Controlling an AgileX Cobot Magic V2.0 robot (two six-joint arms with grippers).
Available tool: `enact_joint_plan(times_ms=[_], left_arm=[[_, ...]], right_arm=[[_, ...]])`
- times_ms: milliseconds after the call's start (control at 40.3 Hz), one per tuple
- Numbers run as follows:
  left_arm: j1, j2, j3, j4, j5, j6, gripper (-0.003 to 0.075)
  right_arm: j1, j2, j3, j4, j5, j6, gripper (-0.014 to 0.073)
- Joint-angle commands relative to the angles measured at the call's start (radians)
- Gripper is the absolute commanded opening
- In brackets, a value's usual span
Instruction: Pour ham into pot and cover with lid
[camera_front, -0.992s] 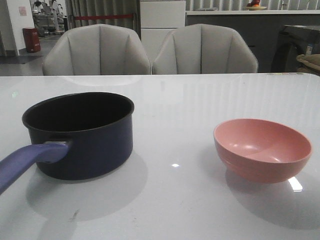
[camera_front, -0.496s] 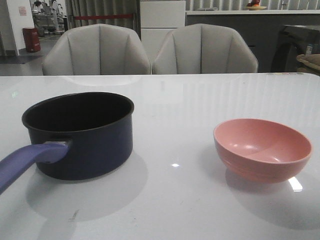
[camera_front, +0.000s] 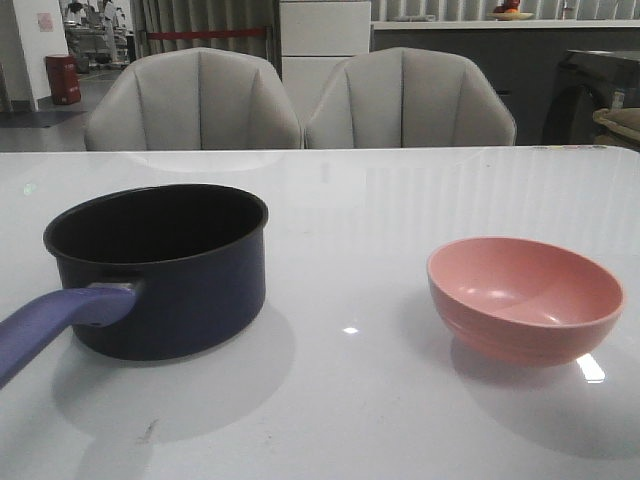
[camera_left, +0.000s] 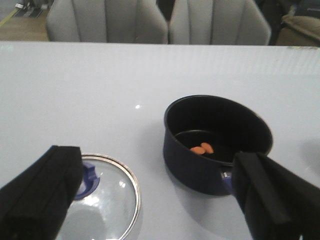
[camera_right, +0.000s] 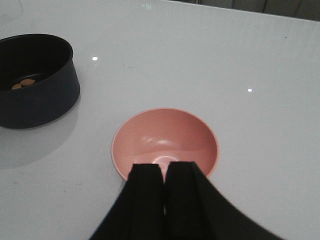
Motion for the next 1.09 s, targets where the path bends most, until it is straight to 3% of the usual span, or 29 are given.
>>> enact_joint_plan(times_ms=[0,421,694,868,1066], left_arm=[[0.022,0.095,-0.071,0.043,-0.026,-0.075,0.0675],[0.057,0.601,-0.388,0.041,0.272,-0.153,0.0671],[0.066,0.879,-0.508,0.050,0.284,-0.153,0.0662],[0.127,0.995,-0.556,0.032,0.346,-0.139,0.0627],[0.236,1.098,-0.604,-0.074,0.370,-0.010,0.0613]], right_arm=[[0.001,0.003,-0.028,0.008,-0.077,-0.007,0.0149],[0.001,0.003,-0.028,0.008,-0.077,-0.007,0.0149],[0.001,0.003,-0.028,0.008,-0.077,-0.007,0.0149],[0.001,0.003,-0.028,0.008,-0.077,-0.007,0.0149],[0.001,0.003,-0.028,0.008,-0.077,-0.007,0.0149]])
